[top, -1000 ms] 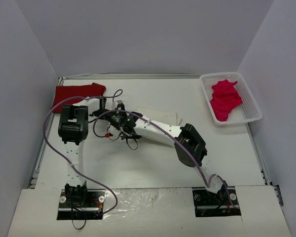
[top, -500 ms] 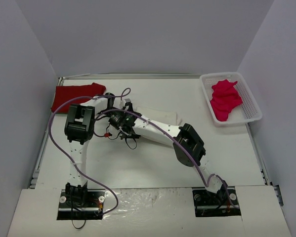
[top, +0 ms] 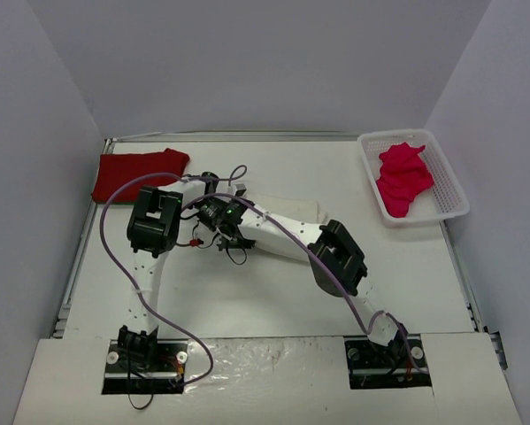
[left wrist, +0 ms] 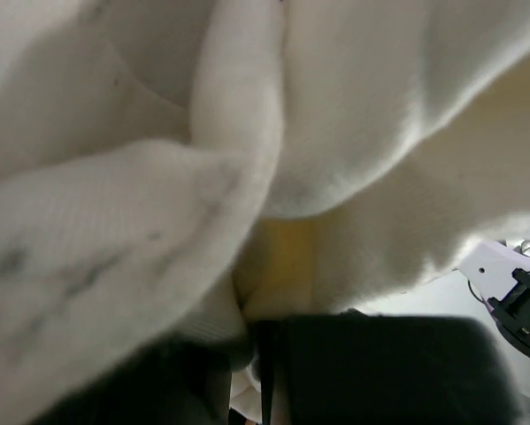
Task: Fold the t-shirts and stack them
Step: Put the neatly folded tshirt into the corner of the board with the left arm
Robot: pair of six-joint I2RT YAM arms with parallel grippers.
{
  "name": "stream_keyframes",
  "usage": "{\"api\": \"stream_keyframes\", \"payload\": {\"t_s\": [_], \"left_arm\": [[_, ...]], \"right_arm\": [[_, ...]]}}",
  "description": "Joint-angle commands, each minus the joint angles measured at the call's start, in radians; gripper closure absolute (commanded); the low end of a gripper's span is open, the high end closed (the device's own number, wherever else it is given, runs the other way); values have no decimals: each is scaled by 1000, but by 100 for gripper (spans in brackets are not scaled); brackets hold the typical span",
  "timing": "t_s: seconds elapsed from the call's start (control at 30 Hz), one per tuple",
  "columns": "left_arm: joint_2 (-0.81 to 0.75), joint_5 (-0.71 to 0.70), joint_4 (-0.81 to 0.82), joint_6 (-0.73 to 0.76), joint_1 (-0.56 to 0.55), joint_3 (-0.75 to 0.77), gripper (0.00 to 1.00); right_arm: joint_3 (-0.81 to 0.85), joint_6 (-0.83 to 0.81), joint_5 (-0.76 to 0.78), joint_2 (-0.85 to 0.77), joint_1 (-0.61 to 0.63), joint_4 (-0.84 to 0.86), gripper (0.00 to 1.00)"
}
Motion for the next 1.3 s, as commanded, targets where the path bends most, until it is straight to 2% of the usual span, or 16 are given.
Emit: {"api": "stream_keyframes", "payload": {"t_s": [0.0, 0.07, 0.1, 0.13, 0.17, 0.33, 0.43, 0.6, 0.83, 0.97, 1.03, 1.27], "left_arm": [[-39, -9, 10, -6, -19, -9, 98], [-45, -8, 17, -9, -16, -12, 97], [-48, -6, 19, -9, -13, -14, 98], [-51, 0, 25, -12, -13, -20, 98], [-55, 3, 33, -17, -12, -22, 98], [-74, -9, 33, -6, -9, -28, 97], [-88, -40, 1, 28, -9, -25, 98], [-114, -178, -113, 129, -10, 29, 97], [-178, -434, -266, 210, -12, 155, 98], [-166, -537, -370, 264, -12, 312, 98], [-154, -624, -416, 292, -13, 410, 98], [-95, -794, -536, 357, 27, 665, 98]], "right_arm": [[34, -2, 18, -6, -8, -38, 99], [5, -9, 14, -32, -8, -41, 74], [-15, -14, 12, -49, -8, -43, 37], [-38, -20, 0, -95, -8, -53, 10], [-64, -35, -9, -123, -8, -59, 0], [-305, -60, -71, -415, -22, -92, 0], [-429, -108, -155, -564, -126, -145, 0], [-549, -125, -207, -681, -344, -147, 0], [-603, -77, -391, -689, -419, -81, 0], [-612, -91, -541, -664, -470, -47, 0], [-618, -91, -584, -620, -499, -36, 0], [-682, -100, -678, -465, -556, 13, 0]]}}
